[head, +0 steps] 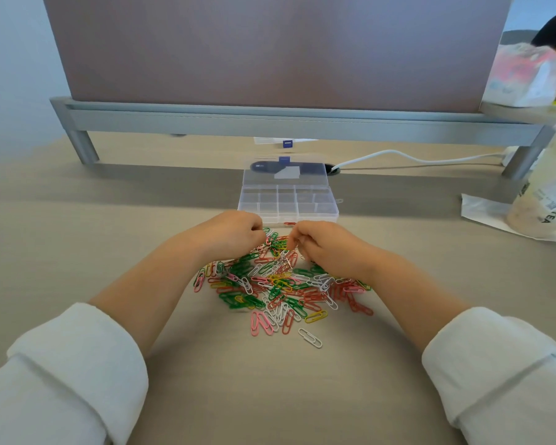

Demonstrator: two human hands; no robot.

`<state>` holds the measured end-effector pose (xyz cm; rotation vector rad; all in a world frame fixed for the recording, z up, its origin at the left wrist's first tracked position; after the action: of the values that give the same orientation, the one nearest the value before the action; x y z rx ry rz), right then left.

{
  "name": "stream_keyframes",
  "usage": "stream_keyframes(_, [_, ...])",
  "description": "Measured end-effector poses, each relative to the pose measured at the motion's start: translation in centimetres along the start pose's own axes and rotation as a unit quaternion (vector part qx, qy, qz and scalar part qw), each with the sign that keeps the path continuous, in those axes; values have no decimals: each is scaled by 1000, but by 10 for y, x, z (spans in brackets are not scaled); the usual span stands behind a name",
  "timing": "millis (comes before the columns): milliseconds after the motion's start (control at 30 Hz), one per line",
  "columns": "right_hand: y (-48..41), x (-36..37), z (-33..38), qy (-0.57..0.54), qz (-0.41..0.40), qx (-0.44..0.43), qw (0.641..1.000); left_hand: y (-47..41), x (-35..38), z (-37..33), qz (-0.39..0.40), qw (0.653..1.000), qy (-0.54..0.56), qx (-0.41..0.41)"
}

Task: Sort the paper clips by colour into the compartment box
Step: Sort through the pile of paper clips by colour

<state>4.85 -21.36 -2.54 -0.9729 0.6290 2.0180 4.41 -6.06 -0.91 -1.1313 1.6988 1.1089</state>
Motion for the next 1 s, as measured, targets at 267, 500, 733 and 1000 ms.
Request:
stream_keyframes(267, [-12, 4, 2, 67, 3, 54, 996, -4, 6, 5, 2, 997, 73, 26])
stream_keyframes(500, [-8, 0, 3, 92, 11, 58, 994, -5, 8, 7, -7, 995, 88, 43])
stream_keyframes(733, [-1, -4, 0, 97, 5, 49, 994, -5, 5, 5, -42, 990, 131, 37])
stream_keyframes(1000, [0, -2, 1, 113, 26, 27, 993, -6, 7, 3, -113, 983, 136, 56])
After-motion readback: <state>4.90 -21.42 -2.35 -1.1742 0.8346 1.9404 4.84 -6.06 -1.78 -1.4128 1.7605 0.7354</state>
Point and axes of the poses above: each hand's wrist, its own y-axis away from the middle knuckle, its own x-axis out of the palm, z = x × y, the point moved 3 cm from there along -y, towards the middle knuckle, and after that the axes turned 6 degrees about z, right-handed, at the moved point
